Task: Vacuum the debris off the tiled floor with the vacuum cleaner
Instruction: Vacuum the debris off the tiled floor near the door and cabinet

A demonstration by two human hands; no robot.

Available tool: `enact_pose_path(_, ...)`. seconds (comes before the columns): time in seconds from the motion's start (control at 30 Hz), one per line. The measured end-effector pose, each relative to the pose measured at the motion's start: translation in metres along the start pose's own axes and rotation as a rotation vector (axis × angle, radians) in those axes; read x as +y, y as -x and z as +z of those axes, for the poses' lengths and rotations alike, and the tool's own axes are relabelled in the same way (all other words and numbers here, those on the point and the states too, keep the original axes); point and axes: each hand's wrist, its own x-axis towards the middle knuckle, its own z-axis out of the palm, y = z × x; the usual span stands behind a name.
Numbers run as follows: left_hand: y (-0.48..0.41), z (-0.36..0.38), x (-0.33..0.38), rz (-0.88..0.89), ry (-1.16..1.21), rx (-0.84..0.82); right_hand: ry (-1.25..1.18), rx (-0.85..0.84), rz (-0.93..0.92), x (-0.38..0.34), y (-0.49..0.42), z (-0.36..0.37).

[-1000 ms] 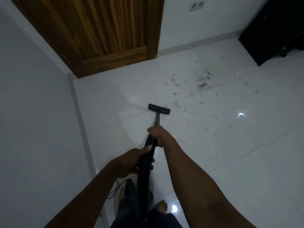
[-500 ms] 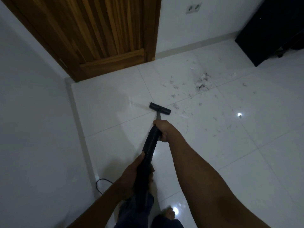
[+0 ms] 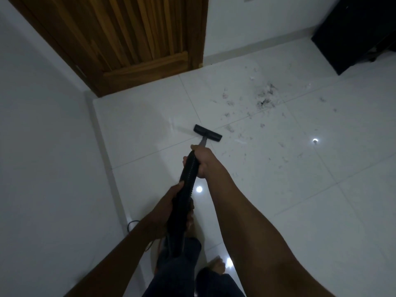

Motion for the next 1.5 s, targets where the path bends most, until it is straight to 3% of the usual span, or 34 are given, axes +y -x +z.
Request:
enact_pose_path(0.27, 0.018, 0.011, 0.016, 0.091, -0.026, 0.053, -0.204, -0.032, -0.111, 0.016, 0.043, 0.005)
enact_pose_path(0.5, 0.055, 0.011, 0.003, -0.090, -0.188, -0.079, -0.401, -0.069, -0.107, 0.074, 0.101, -0.029)
enact_pose_path(0.77, 0.086, 0.029, -0.058, -0.108, -0.202, -0.140, -0.538, -0.100, -0.058, 0.137, 0.152, -0.067)
enact_pose_path(1.1, 0.085, 0.052, -0.105, -0.146, -0.307, -0.107, -0.698, 0.015, -0.054, 0.184, 0.156, -0.113)
enact_pose_path(1.5, 0.062, 0.091, -0.098, -0.199, -0.461, -0.065, -0.762, 0.130, -0.114, 0.172, 0.139, -0.148)
